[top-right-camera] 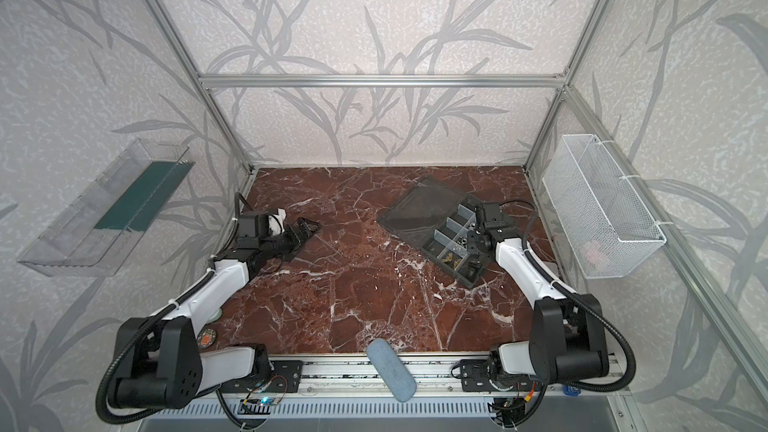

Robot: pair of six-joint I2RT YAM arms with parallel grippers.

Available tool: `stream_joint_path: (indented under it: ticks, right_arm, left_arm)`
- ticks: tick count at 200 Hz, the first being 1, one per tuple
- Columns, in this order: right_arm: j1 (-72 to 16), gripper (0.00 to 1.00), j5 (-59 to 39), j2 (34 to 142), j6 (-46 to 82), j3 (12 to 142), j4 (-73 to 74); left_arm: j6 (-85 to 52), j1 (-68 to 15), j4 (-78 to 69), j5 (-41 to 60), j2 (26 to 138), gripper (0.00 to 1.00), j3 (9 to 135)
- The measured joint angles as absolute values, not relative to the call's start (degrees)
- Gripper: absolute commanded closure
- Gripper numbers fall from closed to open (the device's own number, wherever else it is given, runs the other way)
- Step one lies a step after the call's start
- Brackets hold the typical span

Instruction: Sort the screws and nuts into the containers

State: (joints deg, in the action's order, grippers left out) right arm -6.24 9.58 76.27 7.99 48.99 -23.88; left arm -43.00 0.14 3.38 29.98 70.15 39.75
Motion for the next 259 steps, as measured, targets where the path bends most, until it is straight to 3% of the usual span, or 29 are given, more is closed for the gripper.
stream_joint_path:
  ticks: [70,146,241,259]
  right_arm:
    - [-3.86,0.44,8.49,74.61,2.31,42.65,-10.17]
    - [-3.55,0.44,5.65,80.38,0.95,28.03,21.65]
    - [-3.84,0.4,1.87,89.82,-1.41,21.26,51.29]
    - [-3.86,0.33,1.96,90.19,-1.45,20.45,53.71]
  left_arm:
    - [-30.24,0.23,-1.96,16.84,62.48,0.01,38.44]
    - [-16.16,0.3,-14.46,0.45,56.42,0.01,26.46]
    - [-6.31,0.71,-32.51,-9.08,71.99,0.0,22.5]
    - [-5.54,0.71,-36.73,-9.26,75.64,0.0,21.96]
